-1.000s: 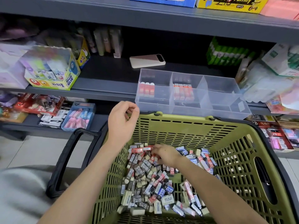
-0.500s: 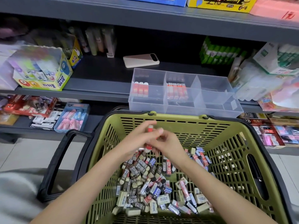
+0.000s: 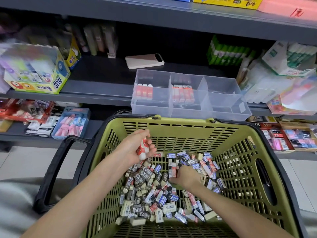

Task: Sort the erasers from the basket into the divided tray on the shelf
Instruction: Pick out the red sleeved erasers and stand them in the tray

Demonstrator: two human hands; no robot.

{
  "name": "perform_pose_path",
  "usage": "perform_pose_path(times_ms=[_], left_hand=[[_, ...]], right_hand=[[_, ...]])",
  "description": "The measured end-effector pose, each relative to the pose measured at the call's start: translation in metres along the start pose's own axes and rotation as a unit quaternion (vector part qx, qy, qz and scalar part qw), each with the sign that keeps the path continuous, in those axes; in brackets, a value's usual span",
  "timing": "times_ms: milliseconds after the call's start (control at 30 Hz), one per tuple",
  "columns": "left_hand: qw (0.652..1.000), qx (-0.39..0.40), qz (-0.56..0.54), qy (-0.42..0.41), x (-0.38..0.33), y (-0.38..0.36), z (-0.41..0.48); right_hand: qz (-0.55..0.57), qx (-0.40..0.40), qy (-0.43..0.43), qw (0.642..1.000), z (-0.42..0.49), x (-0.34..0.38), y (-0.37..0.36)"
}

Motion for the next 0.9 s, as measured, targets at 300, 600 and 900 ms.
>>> perform_pose_path(times_ms=[300, 600, 900], left_hand=[[0.965, 0.043, 0.254, -0.058, 0.030, -0.006, 0.001], [0.974, 0.054, 0.214, -0.048, 0.061, -0.015, 0.010], [0.955, 0.077, 0.285, 0.028, 0.071, -0.002, 0.015]], right_hand=[[0.450, 0.160, 0.149, 0.866, -0.049, 0.030, 0.044], [-0.069, 0.121, 0.025, 0.990, -0.025, -0.045, 0.022], [0.086, 0.072, 0.057, 0.992, -0.012, -0.021, -0.008]])
Point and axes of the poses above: each hand's wrist, its own z-axis towards the middle knuckle, its own y-axis out of the back of the hand, x = y × z, the point moved 1 cm from there along z, towards the middle knuckle, and after that the axes turned 4 degrees about -y, right-handed, at the moved point
